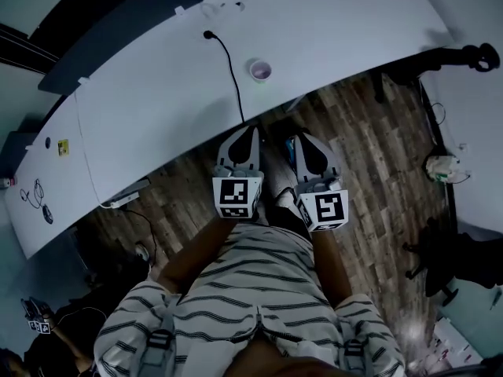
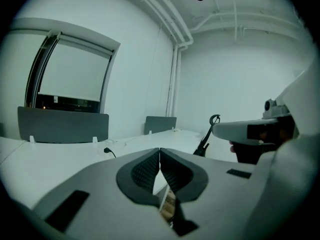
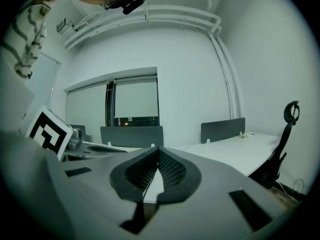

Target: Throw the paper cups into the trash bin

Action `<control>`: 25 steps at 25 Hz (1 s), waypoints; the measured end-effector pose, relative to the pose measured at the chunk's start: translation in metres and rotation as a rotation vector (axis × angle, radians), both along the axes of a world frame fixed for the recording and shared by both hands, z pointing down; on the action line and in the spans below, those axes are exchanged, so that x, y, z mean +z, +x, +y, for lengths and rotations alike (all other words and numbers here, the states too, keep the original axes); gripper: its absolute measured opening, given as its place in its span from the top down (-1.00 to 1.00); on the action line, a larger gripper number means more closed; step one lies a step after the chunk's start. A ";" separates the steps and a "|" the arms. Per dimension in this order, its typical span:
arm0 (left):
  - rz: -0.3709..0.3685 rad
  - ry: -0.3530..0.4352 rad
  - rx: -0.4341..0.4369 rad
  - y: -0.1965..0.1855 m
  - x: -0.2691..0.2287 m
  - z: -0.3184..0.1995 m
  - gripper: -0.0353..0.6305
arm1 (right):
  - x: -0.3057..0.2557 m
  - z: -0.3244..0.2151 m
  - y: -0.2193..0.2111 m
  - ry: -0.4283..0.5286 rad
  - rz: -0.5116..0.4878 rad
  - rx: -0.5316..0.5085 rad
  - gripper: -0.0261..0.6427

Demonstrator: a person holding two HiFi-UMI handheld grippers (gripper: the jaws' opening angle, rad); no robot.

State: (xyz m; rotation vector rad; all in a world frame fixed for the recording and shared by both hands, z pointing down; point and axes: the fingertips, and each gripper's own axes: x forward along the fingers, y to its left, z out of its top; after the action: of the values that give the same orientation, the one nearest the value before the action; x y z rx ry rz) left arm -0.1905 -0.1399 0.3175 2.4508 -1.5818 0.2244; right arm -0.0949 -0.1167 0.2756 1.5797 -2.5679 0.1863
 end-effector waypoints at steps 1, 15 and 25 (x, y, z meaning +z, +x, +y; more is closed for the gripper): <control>-0.007 -0.001 -0.004 0.002 0.003 -0.004 0.82 | 0.001 -0.001 0.003 0.001 -0.002 0.001 0.89; -0.018 -0.062 -0.092 0.018 0.084 -0.086 0.82 | 0.054 -0.012 0.028 -0.091 -0.012 -0.005 0.89; -0.011 -0.101 -0.139 0.016 0.133 -0.119 0.56 | 0.073 -0.013 0.033 -0.126 -0.016 0.015 0.89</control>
State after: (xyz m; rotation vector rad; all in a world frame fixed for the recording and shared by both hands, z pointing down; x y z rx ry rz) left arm -0.1748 -0.2594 0.4507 2.2573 -1.6933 0.2878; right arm -0.0616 -0.1301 0.3485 1.5587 -2.5029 0.3558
